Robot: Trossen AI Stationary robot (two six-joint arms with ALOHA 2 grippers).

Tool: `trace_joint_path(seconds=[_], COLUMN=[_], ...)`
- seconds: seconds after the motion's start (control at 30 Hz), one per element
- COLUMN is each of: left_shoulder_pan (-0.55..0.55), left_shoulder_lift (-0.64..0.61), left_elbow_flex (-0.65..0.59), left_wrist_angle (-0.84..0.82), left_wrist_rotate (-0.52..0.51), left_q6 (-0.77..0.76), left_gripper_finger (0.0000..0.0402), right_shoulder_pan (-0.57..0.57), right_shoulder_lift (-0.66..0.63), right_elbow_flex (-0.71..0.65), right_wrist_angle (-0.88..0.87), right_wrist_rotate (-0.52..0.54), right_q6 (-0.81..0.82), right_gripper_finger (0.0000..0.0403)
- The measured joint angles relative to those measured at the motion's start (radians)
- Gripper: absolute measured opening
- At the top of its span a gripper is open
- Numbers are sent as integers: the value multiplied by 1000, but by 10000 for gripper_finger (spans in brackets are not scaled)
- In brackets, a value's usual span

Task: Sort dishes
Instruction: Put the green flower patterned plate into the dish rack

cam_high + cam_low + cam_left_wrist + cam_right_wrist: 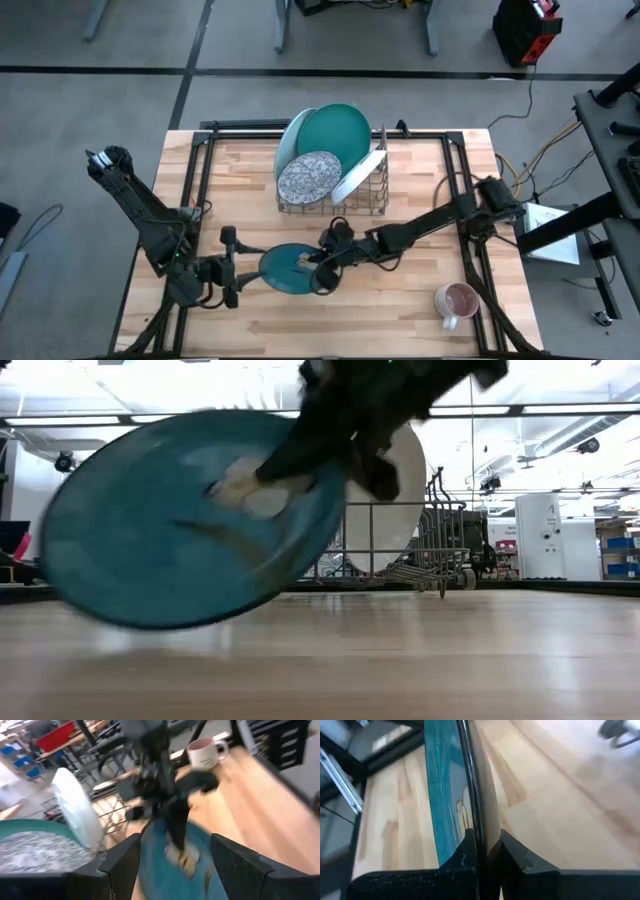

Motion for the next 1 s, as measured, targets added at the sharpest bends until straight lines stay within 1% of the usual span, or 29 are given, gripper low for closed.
trace_joint_path(seconds=[0.1, 0.2, 0.3, 0.43, 0.53, 0.6, 0.67, 0.8, 0.93, 1.0], left_shoulder_pan=[-2, -4, -6, -8, -8, -8, -8, -8, -7, -7], left_shoulder_lift=[-9, -20, -21, -21, -21, -21, -21, -22, -24, -29], left_elbow_flex=[3, -1, -3, -3, -4, -4, -4, -5, -16, -27], left_wrist_angle=[-65, -65, -69, -101, -159, -211, -262, -344, -376, -391], left_wrist_rotate=[-39, -69, -88, -88, -89, -89, -97, -152, -171, -211], left_q6=[-5, -3, -3, -9, -52, -92, -132, -191, -203, -207], left_gripper_finger=[229, 229, 229, 229, 229, 229, 229, 229, 229, 229], right_shoulder_pan=[12, 21, 20, 19, 14, 5, -18, -82, -170, -217], right_shoulder_lift=[-80, -170, -258, -381, -478, -540, -597, -685, -708, -701], right_elbow_flex=[0, 0, 0, 6, 8, 11, 22, 52, 107, 149], right_wrist_angle=[-113, -229, -311, -369, -369, -370, -370, -374, -404, -422], right_wrist_rotate=[46, 98, 126, 150, 152, 177, 198, 207, 193, 163], right_q6=[-31, -45, -62, -140, -289, -340, -378, -487, -628, -727], right_gripper_finger=[17, 17, 17, 14, 14, 12, 11, 7, 7, 7])
